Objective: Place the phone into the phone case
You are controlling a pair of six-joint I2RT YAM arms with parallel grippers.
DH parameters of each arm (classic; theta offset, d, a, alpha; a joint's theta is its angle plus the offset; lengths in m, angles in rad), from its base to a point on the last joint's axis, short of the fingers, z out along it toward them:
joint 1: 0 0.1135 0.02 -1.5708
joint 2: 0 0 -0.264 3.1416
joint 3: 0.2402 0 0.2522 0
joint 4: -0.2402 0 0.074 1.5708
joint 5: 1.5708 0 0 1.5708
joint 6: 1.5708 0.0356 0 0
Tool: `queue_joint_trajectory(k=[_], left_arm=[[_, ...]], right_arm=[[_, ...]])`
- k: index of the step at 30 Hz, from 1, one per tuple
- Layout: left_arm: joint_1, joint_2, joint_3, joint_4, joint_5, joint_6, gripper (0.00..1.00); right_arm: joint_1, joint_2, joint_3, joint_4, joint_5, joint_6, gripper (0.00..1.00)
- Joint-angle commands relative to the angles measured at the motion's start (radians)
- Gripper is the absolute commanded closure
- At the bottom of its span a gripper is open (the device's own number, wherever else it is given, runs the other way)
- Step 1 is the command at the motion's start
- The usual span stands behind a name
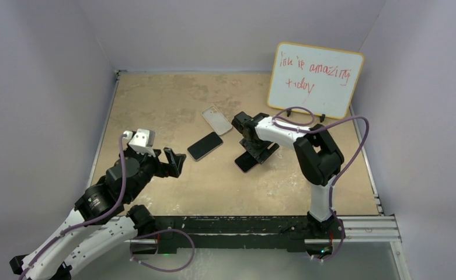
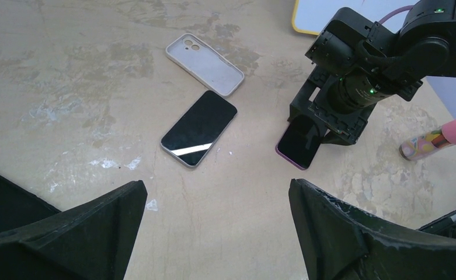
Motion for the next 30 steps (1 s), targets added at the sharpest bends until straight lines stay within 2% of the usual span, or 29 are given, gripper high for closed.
queue_joint_trajectory(k=[1,4,11,19,23,27,30], left_arm=[[-0.002,0.010,0.029,-0.002,-0.027,-0.018,0.04],[-0.002,0.026,0.029,-0.013,-0.052,-0.047,0.06],[-0.002,0.138,0.052,-0.020,-0.079,-0.139,0.10],[0.011,0.432,0.207,0.025,-0.074,-0.125,0.15],[0.095,0.559,0.219,0.120,0.076,-0.139,0.20],[0.276,0.649,0.158,0.243,0.288,-0.177,0.25],[0.348,0.759,0.160,0.330,0.335,-0.195,0.29]], right_arm=[[-0.003,-0.005,-0.052,-0.048,-0.002,-0.005,0.23],[-0.002,-0.027,-0.093,-0.028,0.002,-0.037,0.28],[-0.003,-0.107,-0.188,0.051,0.021,-0.225,0.30],[-0.003,-0.254,-0.337,0.220,-0.010,-0.480,0.35],[-0.003,-0.304,-0.392,0.284,-0.013,-0.574,0.36],[-0.003,-0.353,-0.449,0.355,-0.062,-0.665,0.37],[-0.003,-0.386,-0.490,0.399,-0.078,-0.709,0.38]])
